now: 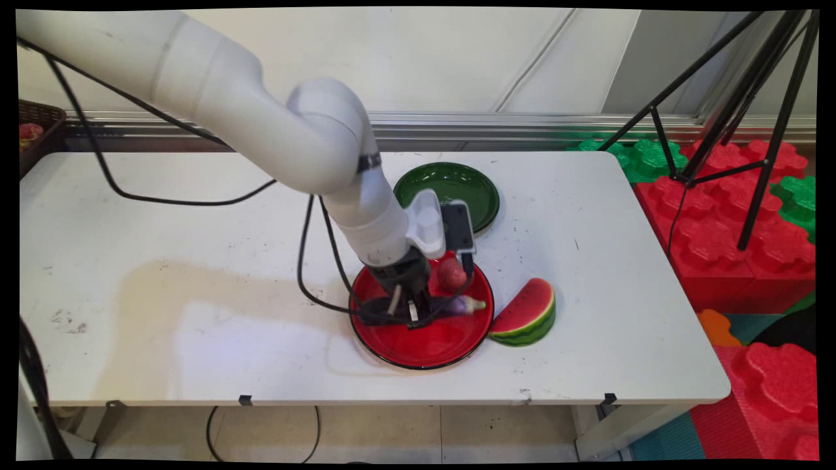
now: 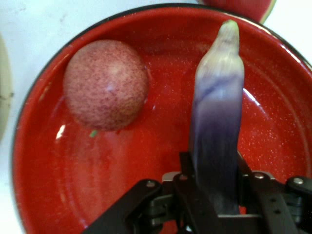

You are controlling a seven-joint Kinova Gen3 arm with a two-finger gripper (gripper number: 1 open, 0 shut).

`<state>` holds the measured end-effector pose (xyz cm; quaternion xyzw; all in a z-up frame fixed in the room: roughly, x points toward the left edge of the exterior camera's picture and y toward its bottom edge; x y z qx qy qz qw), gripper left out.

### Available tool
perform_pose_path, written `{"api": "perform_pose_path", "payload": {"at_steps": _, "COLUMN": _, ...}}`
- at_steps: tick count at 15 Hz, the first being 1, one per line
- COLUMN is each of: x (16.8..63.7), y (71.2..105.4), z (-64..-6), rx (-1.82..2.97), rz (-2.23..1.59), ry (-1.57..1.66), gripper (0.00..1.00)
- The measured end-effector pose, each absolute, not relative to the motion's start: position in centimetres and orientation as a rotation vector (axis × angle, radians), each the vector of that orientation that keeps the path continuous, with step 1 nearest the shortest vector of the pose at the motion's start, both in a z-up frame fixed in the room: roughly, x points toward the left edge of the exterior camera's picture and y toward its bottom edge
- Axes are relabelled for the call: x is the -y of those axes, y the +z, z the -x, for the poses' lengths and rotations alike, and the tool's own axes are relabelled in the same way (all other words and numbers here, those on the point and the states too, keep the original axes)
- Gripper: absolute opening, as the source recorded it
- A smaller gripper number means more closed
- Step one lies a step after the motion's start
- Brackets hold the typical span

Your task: Place the picked object on the green plate

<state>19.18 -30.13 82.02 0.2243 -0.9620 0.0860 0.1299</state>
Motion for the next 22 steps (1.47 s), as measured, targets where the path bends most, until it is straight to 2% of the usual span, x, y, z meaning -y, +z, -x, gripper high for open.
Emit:
{"api": "perform_pose_path", "payload": {"at_steps": 8, "x": 30.4, "y": 90.6, "z": -20.5, "rx": 2.695, "rz": -0.696, "ry": 0.366, "gripper": 0.00}}
{"api": "perform_pose_path", "payload": {"at_steps": 14, "x": 33.3, "y": 96.2, "z": -21.0, "rx": 2.619, "rz": -0.746, "ry": 0.507, "gripper": 0.00}}
{"api": "perform_pose_path", "payload": {"at_steps": 18, "x": 36.6, "y": 97.8, "z": -21.2, "rx": 2.624, "rz": -0.717, "ry": 0.596, "gripper": 0.00}}
{"api": "perform_pose_path", "payload": {"at_steps": 22, "x": 39.9, "y": 97.9, "z": -21.5, "rx": 2.643, "rz": -0.691, "ry": 0.657, "gripper": 0.00}}
